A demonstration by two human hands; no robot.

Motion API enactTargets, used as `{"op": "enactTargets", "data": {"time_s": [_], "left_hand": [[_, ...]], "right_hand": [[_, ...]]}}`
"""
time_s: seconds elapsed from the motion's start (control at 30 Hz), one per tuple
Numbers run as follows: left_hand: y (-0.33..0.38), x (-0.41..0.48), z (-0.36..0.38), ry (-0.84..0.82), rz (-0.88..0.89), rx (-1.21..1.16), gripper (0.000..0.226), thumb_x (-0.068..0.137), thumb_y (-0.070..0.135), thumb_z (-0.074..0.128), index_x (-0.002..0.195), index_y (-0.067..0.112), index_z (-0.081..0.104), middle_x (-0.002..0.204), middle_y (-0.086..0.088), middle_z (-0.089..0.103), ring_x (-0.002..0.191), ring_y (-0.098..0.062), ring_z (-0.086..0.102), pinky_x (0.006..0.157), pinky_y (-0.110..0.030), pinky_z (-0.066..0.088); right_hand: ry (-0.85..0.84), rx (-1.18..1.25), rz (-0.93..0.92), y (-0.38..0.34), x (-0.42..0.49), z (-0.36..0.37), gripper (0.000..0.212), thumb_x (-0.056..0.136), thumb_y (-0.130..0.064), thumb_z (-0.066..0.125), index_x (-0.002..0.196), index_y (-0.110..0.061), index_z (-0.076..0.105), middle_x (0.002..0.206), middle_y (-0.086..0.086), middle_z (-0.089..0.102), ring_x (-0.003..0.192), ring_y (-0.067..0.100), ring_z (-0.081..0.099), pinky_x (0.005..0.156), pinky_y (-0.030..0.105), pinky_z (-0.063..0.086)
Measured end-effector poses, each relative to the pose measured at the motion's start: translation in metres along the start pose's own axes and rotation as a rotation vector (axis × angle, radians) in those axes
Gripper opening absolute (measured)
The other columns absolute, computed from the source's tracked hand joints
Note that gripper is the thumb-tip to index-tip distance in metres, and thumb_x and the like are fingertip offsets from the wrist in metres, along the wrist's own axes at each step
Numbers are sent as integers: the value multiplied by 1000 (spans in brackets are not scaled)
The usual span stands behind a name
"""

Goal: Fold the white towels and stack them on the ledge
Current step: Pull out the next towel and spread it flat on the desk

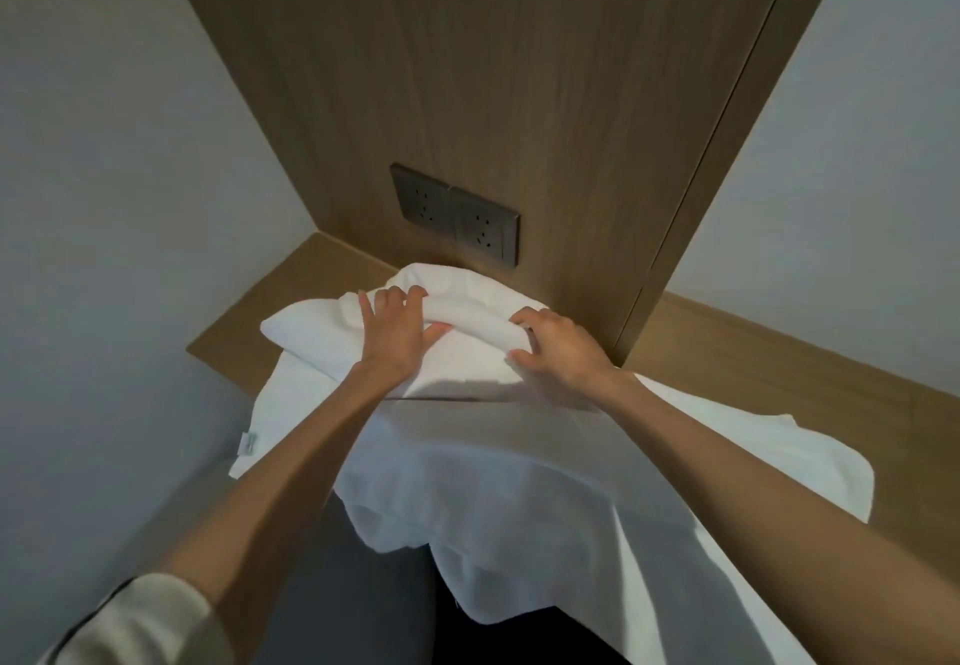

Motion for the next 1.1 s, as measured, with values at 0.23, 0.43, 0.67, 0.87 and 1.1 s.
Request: {"op": "enactTargets", "data": {"time_s": [0.23,0.43,0.67,0.87,1.1], "left_hand": [[0,-27,-22,136,122,-76,43,93,44,51,116,7,53,118,-15,57,104,-28,48,92,-33,35],[13,-72,-62,239,180,-168,30,92,36,57,90,7,62,90,-13,65,77,-17,46,70,-26,32],[44,-164,-94,394,178,-176,17,91,15,58,82,8,46,86,-15,58,74,-19,38,63,-30,27],[78,-246,-129,509,265,-269,15,85,-4,55,86,5,43,89,-13,46,76,-26,40,58,-42,39],[118,-298,-177,654,329,-311,21,78,-7,56,86,7,43,82,-2,42,68,-21,37,54,-32,30]], "right_hand": [[96,-46,-157,-13,-20,-11,11,86,-28,56,93,-20,53,91,1,54,86,18,44,69,30,35],[67,69,-278,-23,-57,-28,21,80,-13,56,74,-19,37,80,0,46,76,23,45,63,31,31],[187,-5,-372,-26,-128,-48,18,89,-14,54,83,-13,37,90,0,36,71,19,37,60,30,28],[322,149,-359,-27,-202,-84,34,84,-9,59,108,-21,37,97,-6,44,71,13,44,62,28,35],[73,83,-218,-21,-258,-112,21,92,-18,42,71,-19,45,82,5,55,84,28,53,68,35,37]]}}
Point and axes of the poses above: each hand's wrist, its own x-axis towards the middle knuckle, its own z-axis out of the palm, y = z × x, the point moved 5 cm from there along x, towards the middle knuckle
